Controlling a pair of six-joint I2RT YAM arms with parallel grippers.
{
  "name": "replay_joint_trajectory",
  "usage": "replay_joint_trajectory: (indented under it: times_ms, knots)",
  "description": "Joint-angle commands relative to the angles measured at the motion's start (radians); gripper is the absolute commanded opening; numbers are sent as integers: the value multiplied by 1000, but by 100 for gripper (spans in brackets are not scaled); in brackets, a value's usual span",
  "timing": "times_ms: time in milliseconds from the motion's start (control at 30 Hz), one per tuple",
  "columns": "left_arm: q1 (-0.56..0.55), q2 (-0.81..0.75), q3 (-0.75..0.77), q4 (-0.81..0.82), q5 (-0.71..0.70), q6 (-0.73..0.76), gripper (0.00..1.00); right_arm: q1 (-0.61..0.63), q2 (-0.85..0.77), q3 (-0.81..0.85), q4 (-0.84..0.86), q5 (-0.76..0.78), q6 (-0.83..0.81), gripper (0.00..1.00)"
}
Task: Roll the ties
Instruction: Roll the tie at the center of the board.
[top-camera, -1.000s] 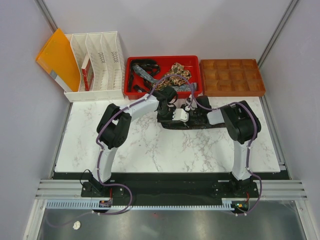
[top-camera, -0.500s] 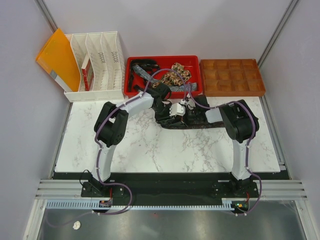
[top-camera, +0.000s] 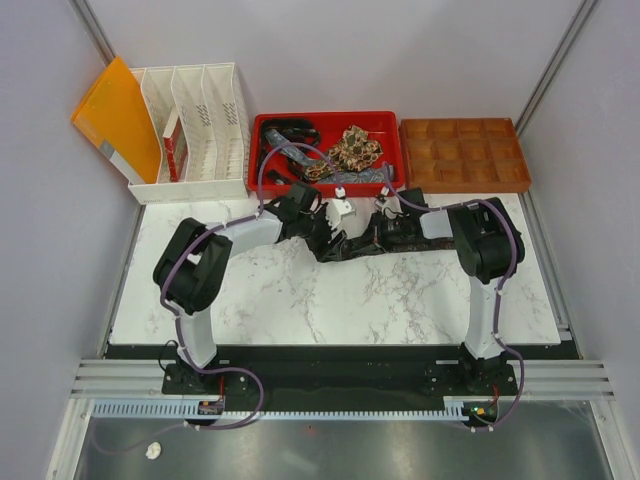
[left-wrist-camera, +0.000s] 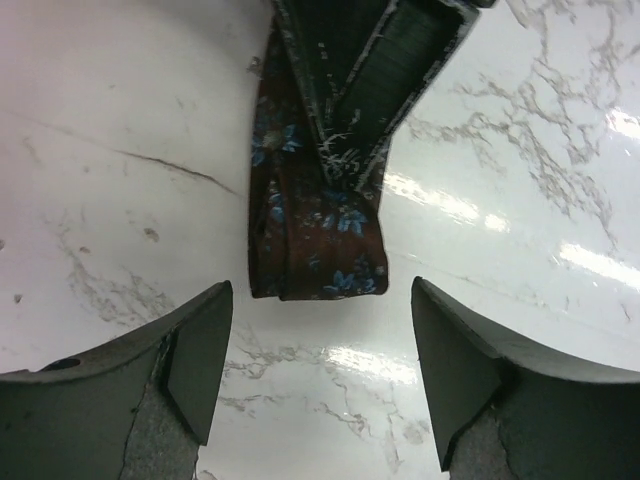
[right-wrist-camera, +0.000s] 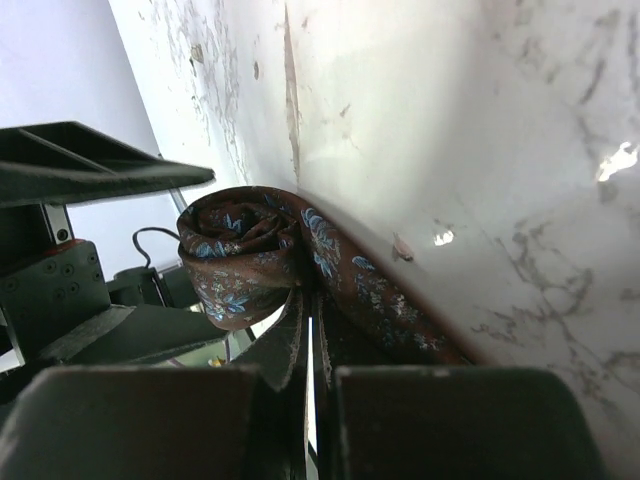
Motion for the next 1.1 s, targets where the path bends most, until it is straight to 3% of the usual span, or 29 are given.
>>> replay_joint_trajectory:
  times_ms: [0,233,467,667,800,1067]
  knots:
    - [-4,-83,-102,367,-106,-205,78,-12,51,4,-141,110,-121,0]
    - [-41,-63,-149,429,-125,-48,79,-12,66,34,-179,96,-135,0]
    - [-55,-34,-144,417,-49,-1,80,-15,68,35,-196,84,-146,0]
    - [-67,-17,-87,354,-69,-121,79,-20,82,35,-200,70,-143,0]
    - [-87,-66,-173,461,-124,-202,80,-20,85,41,-220,50,-161,0]
    - [-148,-49,-268,603,-220,-228,79,-20,92,34,-269,4,-205,0]
